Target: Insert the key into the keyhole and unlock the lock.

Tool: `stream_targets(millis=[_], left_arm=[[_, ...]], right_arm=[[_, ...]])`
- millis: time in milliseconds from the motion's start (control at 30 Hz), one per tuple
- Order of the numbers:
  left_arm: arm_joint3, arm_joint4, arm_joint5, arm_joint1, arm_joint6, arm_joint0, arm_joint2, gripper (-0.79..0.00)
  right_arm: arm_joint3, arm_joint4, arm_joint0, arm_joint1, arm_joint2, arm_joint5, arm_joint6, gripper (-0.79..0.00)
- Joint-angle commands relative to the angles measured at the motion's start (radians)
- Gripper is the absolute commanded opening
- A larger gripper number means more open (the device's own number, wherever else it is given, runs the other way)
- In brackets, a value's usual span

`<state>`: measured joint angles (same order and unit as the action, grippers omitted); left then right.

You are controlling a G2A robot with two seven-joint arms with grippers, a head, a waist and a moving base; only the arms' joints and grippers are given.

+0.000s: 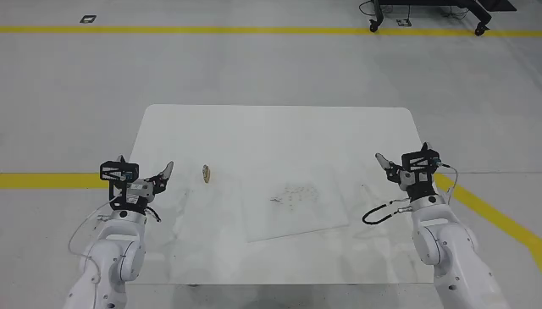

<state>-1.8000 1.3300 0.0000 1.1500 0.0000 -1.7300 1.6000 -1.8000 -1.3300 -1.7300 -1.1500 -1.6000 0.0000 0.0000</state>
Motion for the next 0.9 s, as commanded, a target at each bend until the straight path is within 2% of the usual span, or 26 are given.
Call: stream_targets(millis=[0,333,400,500,700,867], left_arm=[[0.0,0.0,0.0,0.0,0.0,0.0,0.0,-0.001],[0.0,0.0,0.0,0.0,0.0,0.0,0.0,0.0],[0.0,0.0,0.0,0.0,0.0,0.0,0.0,0.0],[0.0,0.0,0.0,0.0,0.0,0.0,0.0,0.0],[0.0,0.0,0.0,0.0,0.0,0.0,0.0,0.0],[0.0,0.0,0.0,0.0,0.0,0.0,0.0,0.0]], right_arm=[[0.0,0.0,0.0,0.0,0.0,0.0,0.0,0.0],[0.002,-0.005,0.0,0.0,-0.001,0.003,0.003,0.0],[-0.012,-0.067,0.007,0.0,0.011,0.035,0.039,0.0],[-0.023,-0.106,0.048,-0.001,0.075,-0.044,0.088,0.0],[0.055,-0.127,0.216,-0.015,0.258,-0.219,0.173,0.0],[0.069,-0.128,0.234,-0.016,0.266,-0.229,0.173,0.0]])
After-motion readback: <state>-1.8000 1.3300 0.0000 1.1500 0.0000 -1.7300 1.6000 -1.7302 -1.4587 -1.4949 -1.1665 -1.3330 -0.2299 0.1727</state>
